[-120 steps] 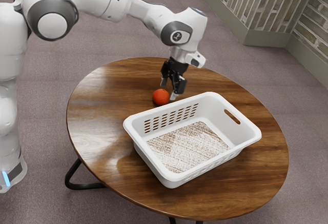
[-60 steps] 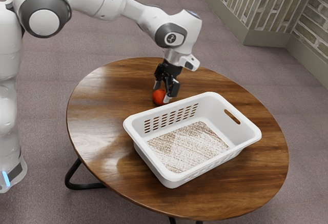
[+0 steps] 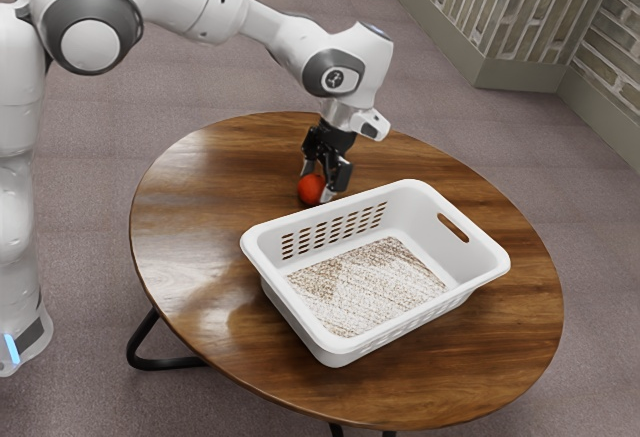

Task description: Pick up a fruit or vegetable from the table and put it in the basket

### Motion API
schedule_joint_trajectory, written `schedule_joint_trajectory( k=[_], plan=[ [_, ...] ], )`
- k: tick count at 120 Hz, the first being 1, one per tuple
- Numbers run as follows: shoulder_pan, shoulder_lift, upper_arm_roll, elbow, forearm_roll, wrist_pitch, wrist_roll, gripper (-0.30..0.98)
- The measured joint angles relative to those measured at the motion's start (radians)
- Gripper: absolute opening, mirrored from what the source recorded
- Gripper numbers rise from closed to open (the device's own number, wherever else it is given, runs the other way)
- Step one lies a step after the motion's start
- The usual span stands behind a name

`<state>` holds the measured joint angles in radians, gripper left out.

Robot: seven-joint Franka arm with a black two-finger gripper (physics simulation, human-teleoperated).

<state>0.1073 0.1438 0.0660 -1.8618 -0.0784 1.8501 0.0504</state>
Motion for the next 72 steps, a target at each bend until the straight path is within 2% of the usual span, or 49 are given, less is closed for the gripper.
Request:
schedule_joint_trajectory(
  k=[58, 72],
  plan=[
    [0.000, 0.023, -0.002, -0.008, -0.019, 0.027, -0.001, 0.69],
    [0.000, 0.024, -0.002, -0.008, -0.022, 0.030, 0.000, 0.59]
  ],
)
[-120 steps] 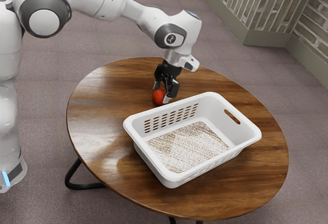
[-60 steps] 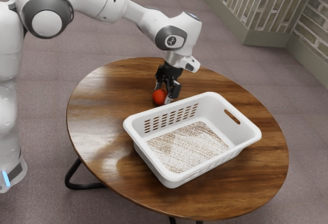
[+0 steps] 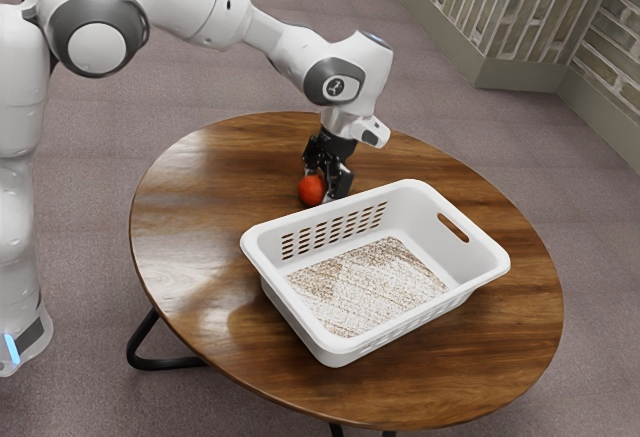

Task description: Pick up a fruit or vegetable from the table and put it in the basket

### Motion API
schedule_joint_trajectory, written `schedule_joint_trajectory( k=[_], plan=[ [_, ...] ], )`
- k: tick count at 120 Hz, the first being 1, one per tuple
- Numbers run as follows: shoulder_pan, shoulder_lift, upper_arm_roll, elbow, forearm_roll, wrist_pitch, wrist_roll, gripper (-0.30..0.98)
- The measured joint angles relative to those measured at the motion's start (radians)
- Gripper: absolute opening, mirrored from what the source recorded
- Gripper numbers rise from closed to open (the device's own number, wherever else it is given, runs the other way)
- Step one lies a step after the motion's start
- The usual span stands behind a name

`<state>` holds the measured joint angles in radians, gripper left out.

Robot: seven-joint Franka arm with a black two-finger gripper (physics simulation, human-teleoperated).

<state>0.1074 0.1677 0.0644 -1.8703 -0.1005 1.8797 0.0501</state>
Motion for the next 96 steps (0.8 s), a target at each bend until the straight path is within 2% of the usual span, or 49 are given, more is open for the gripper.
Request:
schedule_joint_trajectory(
  k=[15, 35, 72, 96],
  plan=[
    [0.000, -0.001, 0.000, 0.000, -0.001, 0.001, 0.000, 0.45],
    [0.000, -0.001, 0.000, 0.000, 0.002, 0.002, -0.001, 0.37],
    [-0.001, -0.054, 0.001, 0.013, 0.011, -0.003, -0.005, 0.35],
    [0.004, -0.107, 0.006, 0.114, 0.051, -0.048, -0.008, 0.35]
  ],
)
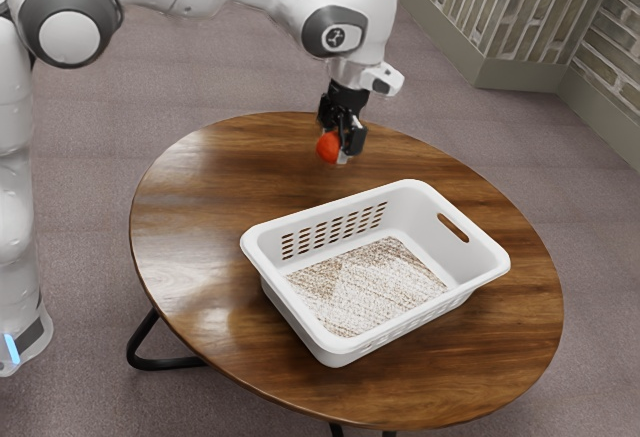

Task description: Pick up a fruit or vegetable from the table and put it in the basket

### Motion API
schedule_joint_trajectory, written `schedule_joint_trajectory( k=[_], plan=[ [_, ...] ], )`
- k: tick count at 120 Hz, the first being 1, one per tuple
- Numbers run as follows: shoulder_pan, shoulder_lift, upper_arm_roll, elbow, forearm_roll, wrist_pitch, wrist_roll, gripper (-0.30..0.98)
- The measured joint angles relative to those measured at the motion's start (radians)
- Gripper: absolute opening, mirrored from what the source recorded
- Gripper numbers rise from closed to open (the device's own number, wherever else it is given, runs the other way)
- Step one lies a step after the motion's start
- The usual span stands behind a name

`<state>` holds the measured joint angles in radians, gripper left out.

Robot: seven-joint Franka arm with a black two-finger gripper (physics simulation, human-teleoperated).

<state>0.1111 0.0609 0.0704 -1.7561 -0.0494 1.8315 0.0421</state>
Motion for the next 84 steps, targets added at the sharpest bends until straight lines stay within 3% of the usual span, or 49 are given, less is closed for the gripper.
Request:
schedule_joint_trajectory(
  k=[44, 84],
  plan=[
    [0.035, -0.058, -0.158, 0.051, 0.015, -0.066, -0.007, 0.36],
    [-0.067, -0.060, -0.216, 0.042, 0.008, -0.079, -0.015, 0.35]
  ],
)
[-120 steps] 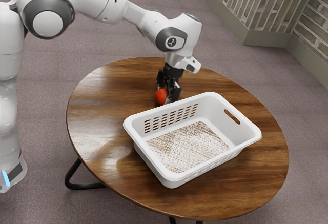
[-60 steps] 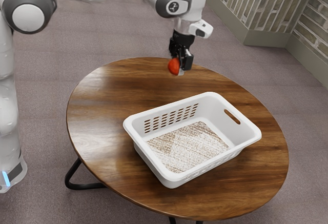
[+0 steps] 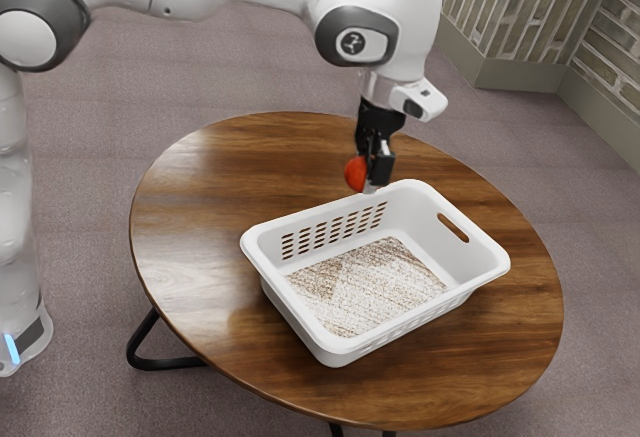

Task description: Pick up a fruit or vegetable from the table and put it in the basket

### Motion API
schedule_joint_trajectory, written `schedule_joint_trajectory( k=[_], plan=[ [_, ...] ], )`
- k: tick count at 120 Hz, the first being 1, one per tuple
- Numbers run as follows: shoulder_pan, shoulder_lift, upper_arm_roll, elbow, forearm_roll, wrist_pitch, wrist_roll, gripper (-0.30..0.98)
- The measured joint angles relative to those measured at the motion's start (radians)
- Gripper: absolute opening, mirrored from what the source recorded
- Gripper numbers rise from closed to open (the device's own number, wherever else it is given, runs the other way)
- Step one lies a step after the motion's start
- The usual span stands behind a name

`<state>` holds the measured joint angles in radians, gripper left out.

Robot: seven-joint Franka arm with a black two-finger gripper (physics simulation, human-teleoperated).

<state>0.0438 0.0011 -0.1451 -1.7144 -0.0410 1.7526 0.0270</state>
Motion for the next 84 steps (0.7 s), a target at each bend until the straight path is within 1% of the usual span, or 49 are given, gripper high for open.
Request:
schedule_joint_trajectory(
  k=[35, 44, 54, 68, 84],
  plan=[
    [-0.160, -0.005, 0.022, -0.019, -0.005, -0.003, -0.004, 0.36],
    [-0.192, -0.005, 0.019, -0.023, -0.014, -0.004, -0.004, 0.49],
    [-0.227, -0.005, 0.018, -0.024, -0.023, -0.005, -0.003, 0.58],
    [-0.278, -0.005, 0.020, -0.025, -0.030, -0.006, -0.002, 0.64],
    [-0.326, -0.025, 0.034, -0.023, -0.063, -0.002, 0.003, 0.67]
  ],
)
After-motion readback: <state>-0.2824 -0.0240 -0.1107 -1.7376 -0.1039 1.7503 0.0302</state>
